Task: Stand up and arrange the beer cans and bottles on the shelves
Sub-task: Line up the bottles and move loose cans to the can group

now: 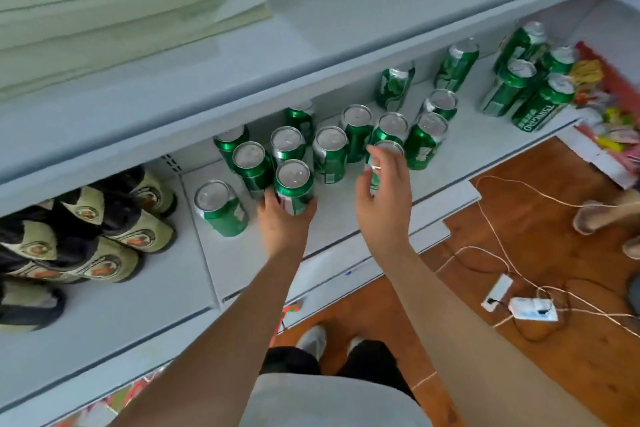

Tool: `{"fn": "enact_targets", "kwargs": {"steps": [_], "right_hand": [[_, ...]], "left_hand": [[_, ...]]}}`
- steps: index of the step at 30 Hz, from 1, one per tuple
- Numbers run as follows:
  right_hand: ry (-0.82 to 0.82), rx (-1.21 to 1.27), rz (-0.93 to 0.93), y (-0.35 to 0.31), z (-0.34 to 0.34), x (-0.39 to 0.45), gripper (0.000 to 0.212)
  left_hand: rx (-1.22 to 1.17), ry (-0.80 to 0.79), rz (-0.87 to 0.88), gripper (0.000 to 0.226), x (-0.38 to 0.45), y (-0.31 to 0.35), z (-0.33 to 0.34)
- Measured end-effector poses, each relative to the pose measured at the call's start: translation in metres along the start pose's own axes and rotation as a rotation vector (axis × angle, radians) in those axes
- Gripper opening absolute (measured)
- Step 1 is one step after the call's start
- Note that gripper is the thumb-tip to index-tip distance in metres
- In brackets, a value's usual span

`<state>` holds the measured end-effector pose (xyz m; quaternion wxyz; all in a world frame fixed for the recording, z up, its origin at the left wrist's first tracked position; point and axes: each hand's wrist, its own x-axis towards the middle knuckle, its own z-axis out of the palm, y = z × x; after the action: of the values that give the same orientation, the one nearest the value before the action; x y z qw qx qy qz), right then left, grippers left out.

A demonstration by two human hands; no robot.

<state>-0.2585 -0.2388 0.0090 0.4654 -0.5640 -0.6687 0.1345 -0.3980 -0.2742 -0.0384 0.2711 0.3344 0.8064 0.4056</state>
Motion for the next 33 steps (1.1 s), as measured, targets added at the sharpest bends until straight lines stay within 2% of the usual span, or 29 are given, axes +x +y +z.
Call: {"fn": "enact_targets", "kwargs": {"steps": [2,4,6,7,8,9,12,14,15,17,22,26,28,30,31,33], "right_hand": [[-0.001,0.061,-0.033,-0.003,-0.001,0.013,0.033],[0.072,0.116,-0.038,-0.004,-0.007,0.033,0.037],[0.160,0.087,-0.005,0.003,-0.014,0.063,0.041],[0.138,0.040,0.009,0.007,-0.017,0.082,0.043],[0.040,-0.011,0.004,0.010,-0.017,0.103,0.044],[-0.142,-0.062,-0.016,0.012,-0.015,0.124,0.045],[-0.790,-0.337,-0.142,0.009,0.000,0.162,0.064],[-1.015,-0.496,-0.188,0.012,0.012,0.170,0.080],[-1.067,-0.527,-0.185,0.015,0.018,0.171,0.083],[-1.069,-0.496,-0.172,0.023,0.028,0.173,0.078],[-0.902,-0.449,-0.162,0.040,0.034,0.171,0.065],[-0.817,-0.523,-0.086,0.042,0.039,0.170,0.073],[-0.705,-0.541,-0.089,0.031,0.038,0.167,0.072],[-0.549,-0.478,-0.257,0.011,0.036,0.156,0.060],[-0.524,-0.395,-0.377,-0.002,0.037,0.147,0.052],[-0.627,-0.229,-0.603,-0.029,0.045,0.127,0.043]], "left_hand": [[-0.059,-0.064,0.033,0.070,-0.010,-0.003,-0.011],[-0.117,-0.090,0.037,0.060,-0.020,-0.008,-0.020],[-0.142,-0.082,0.022,0.052,-0.029,-0.009,-0.027],[-0.155,-0.070,0.016,0.051,-0.033,-0.008,-0.029],[-0.176,-0.058,0.010,0.050,-0.037,-0.007,-0.031],[-0.199,-0.048,0.008,0.050,-0.040,-0.005,-0.033],[-0.224,-0.044,0.009,0.052,-0.051,-0.002,-0.034],[-0.215,-0.057,0.011,0.057,-0.058,-0.001,-0.033],[-0.205,-0.061,0.009,0.058,-0.062,-0.001,-0.033],[-0.199,-0.061,0.003,0.057,-0.067,-0.003,-0.033],[-0.230,-0.030,-0.055,0.054,-0.075,-0.009,-0.035],[-0.301,0.015,-0.102,0.056,-0.074,-0.009,-0.040],[-0.319,0.036,-0.105,0.057,-0.071,-0.009,-0.044],[-0.334,0.034,-0.111,0.059,-0.069,-0.009,-0.047],[-0.343,0.029,-0.123,0.060,-0.068,-0.009,-0.049],[-0.349,0.025,-0.136,0.058,-0.070,-0.012,-0.052]]}}
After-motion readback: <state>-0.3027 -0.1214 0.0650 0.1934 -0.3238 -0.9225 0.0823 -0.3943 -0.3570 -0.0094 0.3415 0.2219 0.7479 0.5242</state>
